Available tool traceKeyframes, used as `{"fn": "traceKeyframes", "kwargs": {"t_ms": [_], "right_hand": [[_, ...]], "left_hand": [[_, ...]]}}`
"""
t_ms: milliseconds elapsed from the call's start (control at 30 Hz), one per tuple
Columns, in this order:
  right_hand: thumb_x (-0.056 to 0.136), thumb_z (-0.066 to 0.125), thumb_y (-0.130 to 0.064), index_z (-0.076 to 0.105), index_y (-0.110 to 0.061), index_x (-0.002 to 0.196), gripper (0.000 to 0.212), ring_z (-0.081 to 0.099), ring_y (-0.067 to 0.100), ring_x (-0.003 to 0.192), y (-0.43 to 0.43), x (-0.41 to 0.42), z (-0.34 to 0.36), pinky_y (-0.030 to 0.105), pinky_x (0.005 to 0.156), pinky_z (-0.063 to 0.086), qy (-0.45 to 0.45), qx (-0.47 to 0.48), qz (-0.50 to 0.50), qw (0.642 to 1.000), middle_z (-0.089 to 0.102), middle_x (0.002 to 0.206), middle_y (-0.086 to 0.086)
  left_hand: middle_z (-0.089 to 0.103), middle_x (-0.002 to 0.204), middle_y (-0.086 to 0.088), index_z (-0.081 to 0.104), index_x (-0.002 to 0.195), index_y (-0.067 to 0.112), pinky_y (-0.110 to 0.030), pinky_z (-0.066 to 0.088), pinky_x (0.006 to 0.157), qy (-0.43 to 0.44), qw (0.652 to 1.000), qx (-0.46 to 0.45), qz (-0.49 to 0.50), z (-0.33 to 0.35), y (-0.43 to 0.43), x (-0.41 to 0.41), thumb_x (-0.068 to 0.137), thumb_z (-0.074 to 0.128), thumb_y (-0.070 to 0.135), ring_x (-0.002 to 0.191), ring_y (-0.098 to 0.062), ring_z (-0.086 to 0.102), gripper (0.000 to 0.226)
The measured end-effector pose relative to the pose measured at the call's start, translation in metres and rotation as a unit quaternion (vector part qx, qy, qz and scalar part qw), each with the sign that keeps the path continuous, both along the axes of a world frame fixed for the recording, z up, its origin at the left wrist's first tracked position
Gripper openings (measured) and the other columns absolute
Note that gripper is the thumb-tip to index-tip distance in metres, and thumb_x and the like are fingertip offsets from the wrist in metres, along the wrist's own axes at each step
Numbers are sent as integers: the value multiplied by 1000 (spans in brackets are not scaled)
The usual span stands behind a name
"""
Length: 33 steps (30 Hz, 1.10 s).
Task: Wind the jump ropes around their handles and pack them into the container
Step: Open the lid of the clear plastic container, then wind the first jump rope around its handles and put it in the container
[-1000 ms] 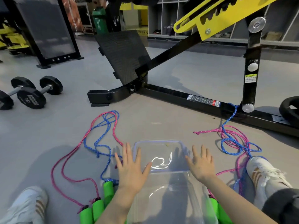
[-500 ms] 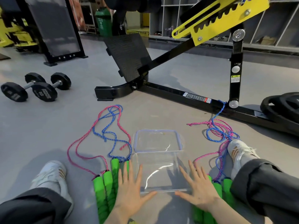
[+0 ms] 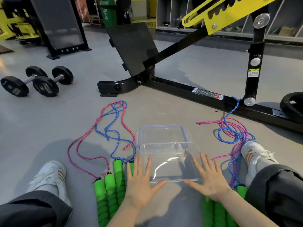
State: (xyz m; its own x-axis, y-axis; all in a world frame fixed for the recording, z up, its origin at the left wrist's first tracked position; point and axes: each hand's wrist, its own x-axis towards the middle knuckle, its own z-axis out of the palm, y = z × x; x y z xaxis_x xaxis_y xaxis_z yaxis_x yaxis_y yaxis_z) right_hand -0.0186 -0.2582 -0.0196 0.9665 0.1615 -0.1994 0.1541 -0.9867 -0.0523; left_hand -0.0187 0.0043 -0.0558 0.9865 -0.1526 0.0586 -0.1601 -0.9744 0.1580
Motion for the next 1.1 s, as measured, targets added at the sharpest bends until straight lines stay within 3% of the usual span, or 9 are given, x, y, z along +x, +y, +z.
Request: {"fn": "traceKeyframes", "kwargs": {"t_ms": [100, 200, 267, 367, 467, 600, 700, 833, 1100], "right_hand": [[48, -21, -90, -31, -26, 139, 112, -34, 21, 131, -3, 12, 3, 41, 108, -20, 7, -9, -2, 1000, -36, 142, 7], [44, -22, -91, -33, -27, 136, 112, -34, 22, 132, -6, 21, 5, 42, 108, -21, 21, -26, -7, 999, -37, 141, 5], [46, -21, -91, -32, -28, 137, 111, -33, 23, 133, -8, 22, 5, 42, 108, -23, 19, -38, -8, 999, -37, 141, 5], [67, -8, -87, -11, -23, 148, 103, -11, 30, 143, -2, 22, 3, 41, 110, -19, -63, -57, 26, 996, -16, 151, 11], [91, 16, -67, 25, -16, 148, 77, 14, 32, 141, 26, 19, 0, 44, 112, 1, -121, -15, 80, 989, 21, 152, 18], [96, 23, -44, 28, -15, 146, 58, 18, 32, 140, 98, 3, -4, 50, 106, 18, -181, 39, 173, 967, 33, 148, 16], [83, 37, -39, 18, -12, 149, 74, 26, 29, 135, 134, -13, -18, 49, 105, 18, -183, 20, 243, 952, 44, 143, 14], [77, 33, -41, 30, -4, 138, 71, 31, 23, 131, 141, -17, -27, 47, 110, 8, -160, -2, 243, 957, 50, 138, 11], [76, 35, -37, 38, -4, 131, 64, 31, 25, 130, 122, -9, -23, 46, 111, 7, -184, -50, 254, 948, 53, 135, 12]], "left_hand": [[30, 149, -20, 4, 154, 18, -47, -3, 113, 14, 1000, -10, 7, 3, -5, 14, 80, 12, 87, 147, -29, 9, 101], [-30, 148, -8, -34, 138, 32, -40, -29, 107, 22, 1000, -14, -14, 11, -9, 20, 56, -13, 93, 137, -21, -33, 105], [-39, 143, -3, -39, 135, 34, -37, -36, 102, 41, 999, -21, -16, 12, -6, 19, 56, -17, 91, 133, -18, -39, 99], [12, 158, -17, 4, 154, 23, -44, -7, 114, 19, 999, -4, 25, 10, 8, 6, 89, -1, 73, 146, -32, 13, 82], [52, 135, -23, 47, 138, 9, -45, 17, 108, 62, 996, -38, 54, 5, 21, -11, 100, 7, 54, 127, -38, 49, 71], [51, 134, -28, 40, 137, 6, -40, 11, 110, 42, 995, -31, 83, -8, 34, -35, 95, 19, 54, 126, -39, 38, 67], [11, 150, -21, 22, 150, 9, -44, 14, 115, 91, 993, 16, 69, -2, 35, -47, 86, 33, 62, 141, -38, 25, 84], [60, 123, -27, 52, 128, 3, -47, 34, 95, 99, 992, 11, 80, -22, 40, -56, 62, 38, 58, 118, -41, 48, 87], [69, 105, -21, 67, 108, 4, -37, 58, 58, 118, 989, -33, 84, -24, 33, -63, 35, 79, 59, 89, -37, 69, 92]]}}
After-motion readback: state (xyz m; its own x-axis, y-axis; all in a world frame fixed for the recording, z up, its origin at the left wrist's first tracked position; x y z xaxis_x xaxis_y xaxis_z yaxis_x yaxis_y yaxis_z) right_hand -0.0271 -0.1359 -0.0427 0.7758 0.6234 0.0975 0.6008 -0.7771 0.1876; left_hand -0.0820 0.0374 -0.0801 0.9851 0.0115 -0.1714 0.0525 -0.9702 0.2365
